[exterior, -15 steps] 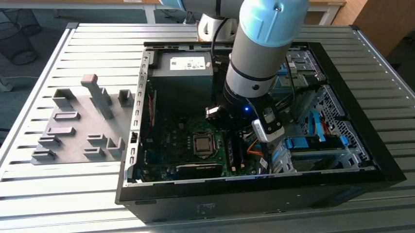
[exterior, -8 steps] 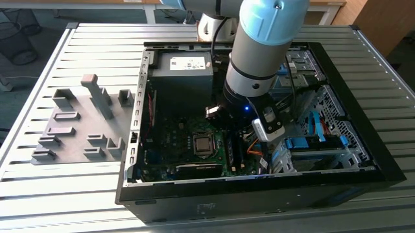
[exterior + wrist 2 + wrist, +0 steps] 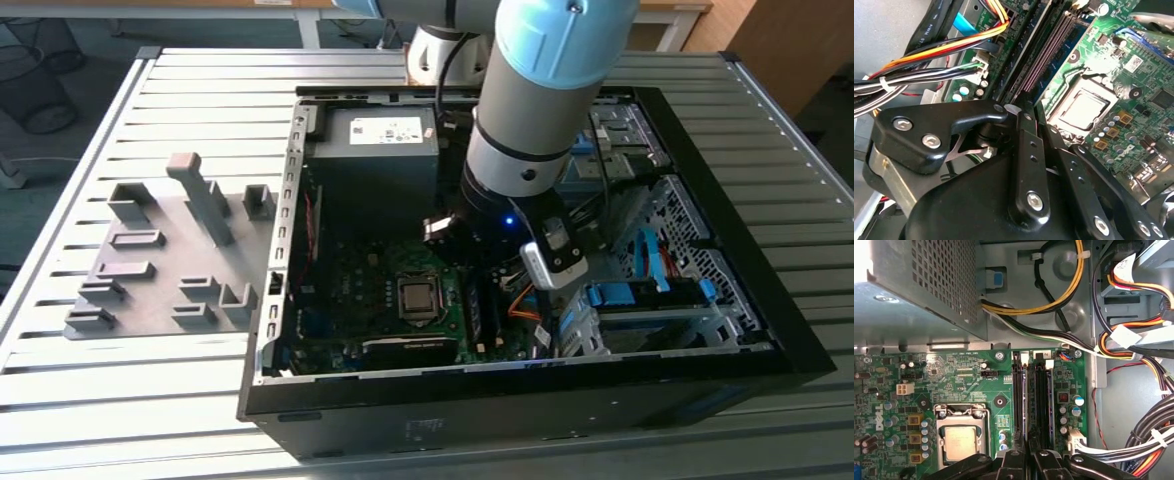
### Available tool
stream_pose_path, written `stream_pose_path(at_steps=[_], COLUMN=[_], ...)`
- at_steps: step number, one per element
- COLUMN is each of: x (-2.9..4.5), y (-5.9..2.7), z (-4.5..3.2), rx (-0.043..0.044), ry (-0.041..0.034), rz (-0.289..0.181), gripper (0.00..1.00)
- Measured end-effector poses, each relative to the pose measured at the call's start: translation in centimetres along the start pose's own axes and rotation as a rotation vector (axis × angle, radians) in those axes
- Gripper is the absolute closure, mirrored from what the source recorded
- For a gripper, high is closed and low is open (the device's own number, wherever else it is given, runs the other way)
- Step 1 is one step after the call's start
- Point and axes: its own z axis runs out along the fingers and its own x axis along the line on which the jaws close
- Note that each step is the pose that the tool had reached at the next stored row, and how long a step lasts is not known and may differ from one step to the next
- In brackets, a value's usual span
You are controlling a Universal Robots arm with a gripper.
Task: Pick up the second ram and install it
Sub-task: 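Insert the second ram into the second slot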
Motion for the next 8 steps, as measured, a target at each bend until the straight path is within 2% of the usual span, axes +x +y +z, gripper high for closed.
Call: stream_pose_path(at_steps=[8], x=[-0.22], y=[0.06], z=[0.0], rx=[0.0008], ry=[0.0002], rz=[-0.011], gripper=[0.86])
